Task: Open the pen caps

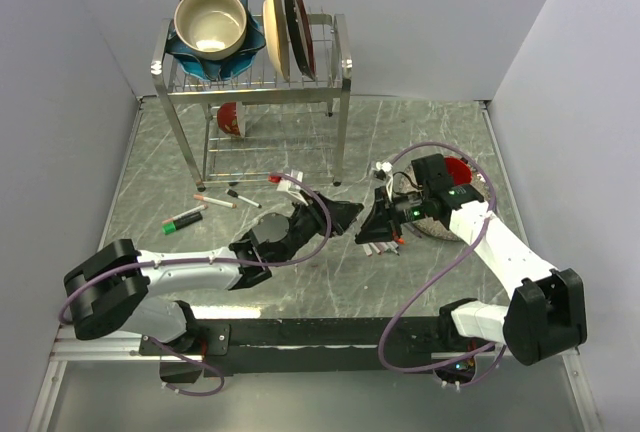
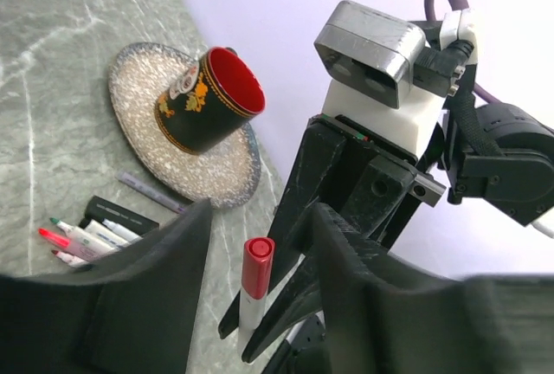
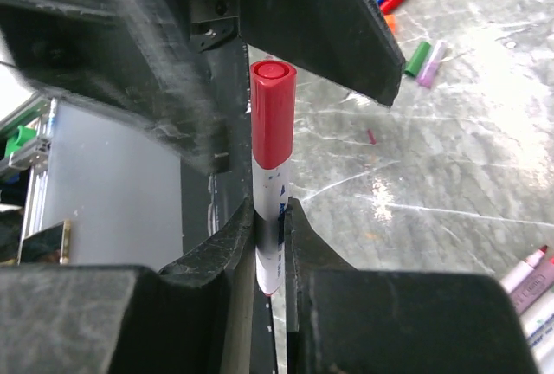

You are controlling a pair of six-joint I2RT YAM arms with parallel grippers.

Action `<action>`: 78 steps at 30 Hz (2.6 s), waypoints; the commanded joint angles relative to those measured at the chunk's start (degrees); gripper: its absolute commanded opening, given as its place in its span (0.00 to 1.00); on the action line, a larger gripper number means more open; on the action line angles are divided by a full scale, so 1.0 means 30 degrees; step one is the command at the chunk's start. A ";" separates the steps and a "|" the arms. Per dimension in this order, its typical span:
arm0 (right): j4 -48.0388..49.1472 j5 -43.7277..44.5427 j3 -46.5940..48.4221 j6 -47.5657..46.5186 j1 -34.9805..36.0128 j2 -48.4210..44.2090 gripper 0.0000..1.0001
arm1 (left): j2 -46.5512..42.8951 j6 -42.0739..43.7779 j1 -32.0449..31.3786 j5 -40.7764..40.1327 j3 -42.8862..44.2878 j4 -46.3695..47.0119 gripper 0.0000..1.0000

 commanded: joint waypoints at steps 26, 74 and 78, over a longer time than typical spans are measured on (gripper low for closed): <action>-0.2642 0.0971 0.0998 -0.3120 0.1204 0.0865 0.00 | -1.0007 -0.1225 0.0736 -0.8329 -0.3827 -0.2816 0.01; 0.1930 1.8468 0.0851 0.1803 -0.0786 0.4617 0.44 | -0.6096 0.0263 0.2026 -0.3713 -0.2075 -1.9174 0.04; 0.1400 1.7295 0.1058 0.1274 -0.0961 0.3915 0.47 | -0.3430 0.1786 0.2055 -0.3009 -0.0435 -1.9438 0.04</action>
